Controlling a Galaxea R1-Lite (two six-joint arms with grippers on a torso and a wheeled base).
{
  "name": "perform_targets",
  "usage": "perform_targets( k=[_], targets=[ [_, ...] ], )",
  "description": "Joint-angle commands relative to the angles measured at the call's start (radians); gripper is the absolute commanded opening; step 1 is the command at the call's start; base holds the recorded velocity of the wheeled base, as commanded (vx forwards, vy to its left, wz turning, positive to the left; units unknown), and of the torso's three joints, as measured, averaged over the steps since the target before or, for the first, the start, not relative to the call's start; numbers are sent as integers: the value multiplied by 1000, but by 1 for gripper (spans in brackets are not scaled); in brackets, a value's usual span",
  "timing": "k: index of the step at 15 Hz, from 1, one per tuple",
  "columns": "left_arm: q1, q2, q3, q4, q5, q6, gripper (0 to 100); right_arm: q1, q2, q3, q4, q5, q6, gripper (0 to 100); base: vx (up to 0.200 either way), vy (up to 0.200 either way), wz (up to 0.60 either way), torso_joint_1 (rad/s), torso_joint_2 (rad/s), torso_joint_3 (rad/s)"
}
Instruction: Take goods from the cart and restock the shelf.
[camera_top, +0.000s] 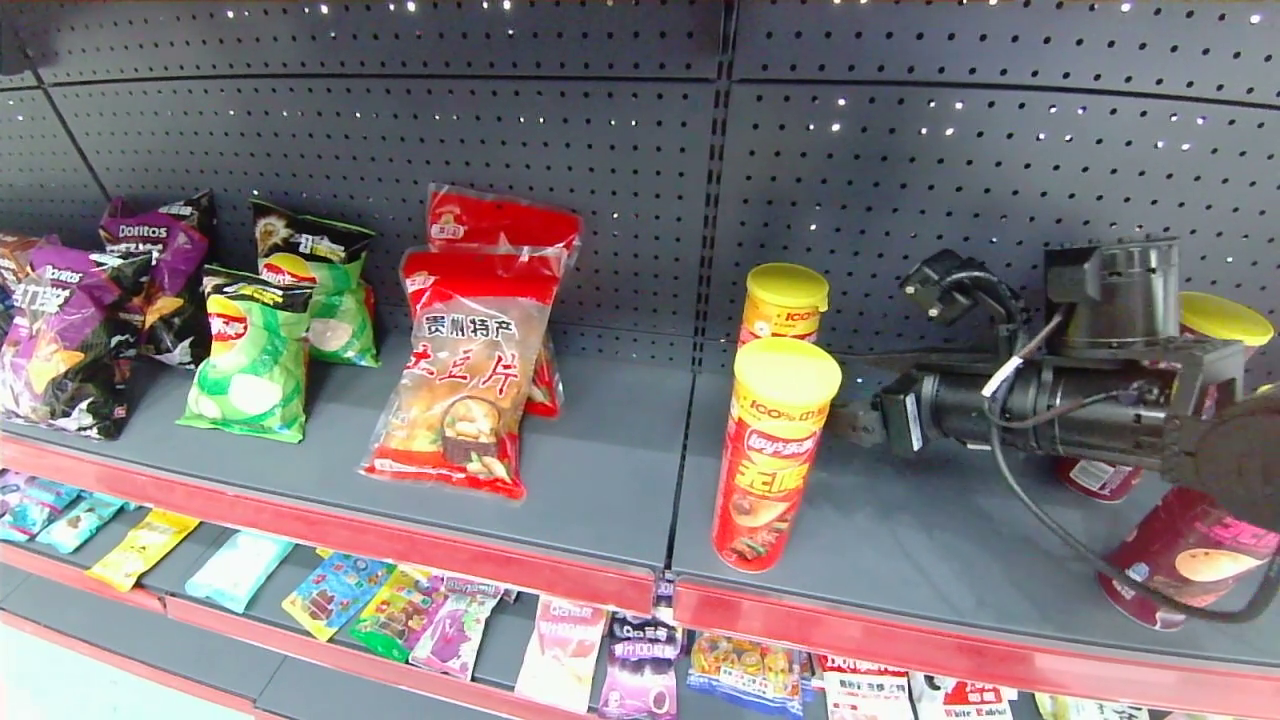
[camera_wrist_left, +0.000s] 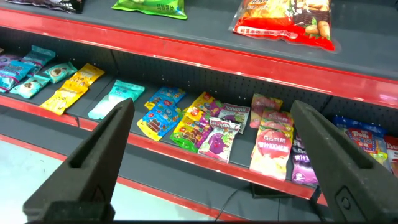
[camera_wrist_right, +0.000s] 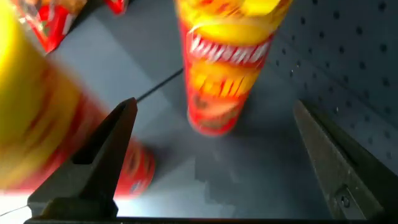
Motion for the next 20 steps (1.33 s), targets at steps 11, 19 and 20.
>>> perform_targets(
  k=[11, 19, 20],
  targets=[
    [1, 2, 0, 0, 0, -1, 100, 15, -246, 329, 12, -12, -29, 100, 0, 0, 0, 0, 0, 0],
    [1, 2, 1, 0, 0, -1, 100, 72, -140, 373, 4, -207, -34, 100, 0, 0, 0, 0, 0, 0],
    [1, 2, 1, 0, 0, -1, 100, 76, -129, 367, 2, -207, -37, 100, 0, 0, 0, 0, 0, 0]
  ],
)
